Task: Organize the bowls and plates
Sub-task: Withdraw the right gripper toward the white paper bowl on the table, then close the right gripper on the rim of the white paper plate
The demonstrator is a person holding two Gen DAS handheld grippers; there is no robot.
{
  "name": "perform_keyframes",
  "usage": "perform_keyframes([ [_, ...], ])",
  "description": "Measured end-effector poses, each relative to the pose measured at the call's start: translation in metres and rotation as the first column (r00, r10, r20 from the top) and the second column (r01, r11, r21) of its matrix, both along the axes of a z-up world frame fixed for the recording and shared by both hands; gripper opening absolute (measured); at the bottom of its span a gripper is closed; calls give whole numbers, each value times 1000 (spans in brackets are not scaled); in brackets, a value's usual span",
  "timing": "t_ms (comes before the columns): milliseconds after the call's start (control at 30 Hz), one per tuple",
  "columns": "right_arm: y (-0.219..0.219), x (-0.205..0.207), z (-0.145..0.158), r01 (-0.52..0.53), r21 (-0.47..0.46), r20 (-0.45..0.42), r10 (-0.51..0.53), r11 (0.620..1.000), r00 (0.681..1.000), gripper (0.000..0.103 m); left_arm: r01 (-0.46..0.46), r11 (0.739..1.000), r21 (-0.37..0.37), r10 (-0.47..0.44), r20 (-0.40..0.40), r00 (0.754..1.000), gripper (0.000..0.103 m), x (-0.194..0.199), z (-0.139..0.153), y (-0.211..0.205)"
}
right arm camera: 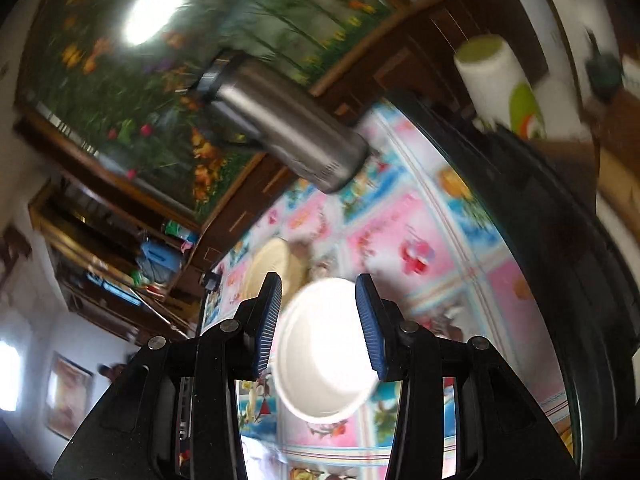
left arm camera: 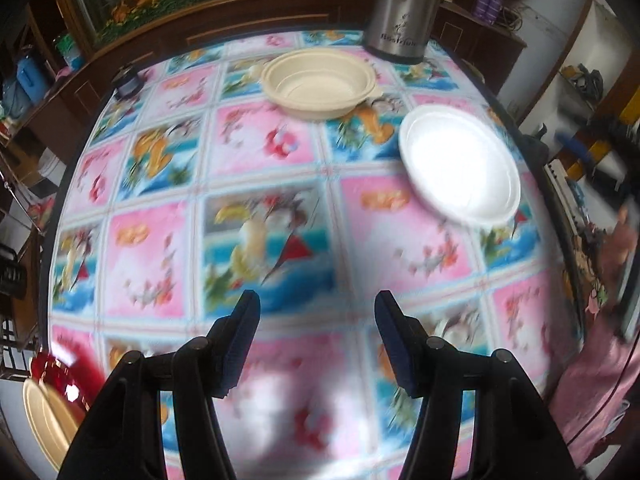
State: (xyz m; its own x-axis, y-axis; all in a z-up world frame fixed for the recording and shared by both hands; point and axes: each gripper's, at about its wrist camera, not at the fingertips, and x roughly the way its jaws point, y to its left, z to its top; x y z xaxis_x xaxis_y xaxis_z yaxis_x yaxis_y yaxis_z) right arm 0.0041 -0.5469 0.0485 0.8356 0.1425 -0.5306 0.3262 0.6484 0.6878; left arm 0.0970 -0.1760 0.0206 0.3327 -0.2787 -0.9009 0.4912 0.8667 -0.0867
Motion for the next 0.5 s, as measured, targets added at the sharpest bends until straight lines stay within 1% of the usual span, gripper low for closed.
perform_keyframes([
  [67,-14,-1,-17,17,55,-33,-15,998,999,38,-14,1000,-2,14,14,1000,60,11,2,-16],
  [133,-24,-5,-25,33,82,-50,-29,996,998,38,-30,999,-20,30,13,999,60,21,2,-27],
  [200,-22,-2,-29,12,91,-56,-7,996,998,38,-64,997,-41,64,6,998,60,32,0,-35],
  [267,-21,0,-34,-24,135,-48,31,991,998,38,-110,992,-59,110,-2,994,60,43,-4,-40],
  [300,-17,3,-35,-36,137,-56,44,990,997,38,-128,990,-62,128,-4,992,60,47,-6,-42],
  [367,-9,10,-38,-60,110,-89,70,992,994,38,-159,985,-74,159,-2,987,60,54,-9,-46],
  [500,5,23,-46,-102,94,-131,113,990,985,38,-163,982,-93,160,-36,986,60,58,-16,-58],
])
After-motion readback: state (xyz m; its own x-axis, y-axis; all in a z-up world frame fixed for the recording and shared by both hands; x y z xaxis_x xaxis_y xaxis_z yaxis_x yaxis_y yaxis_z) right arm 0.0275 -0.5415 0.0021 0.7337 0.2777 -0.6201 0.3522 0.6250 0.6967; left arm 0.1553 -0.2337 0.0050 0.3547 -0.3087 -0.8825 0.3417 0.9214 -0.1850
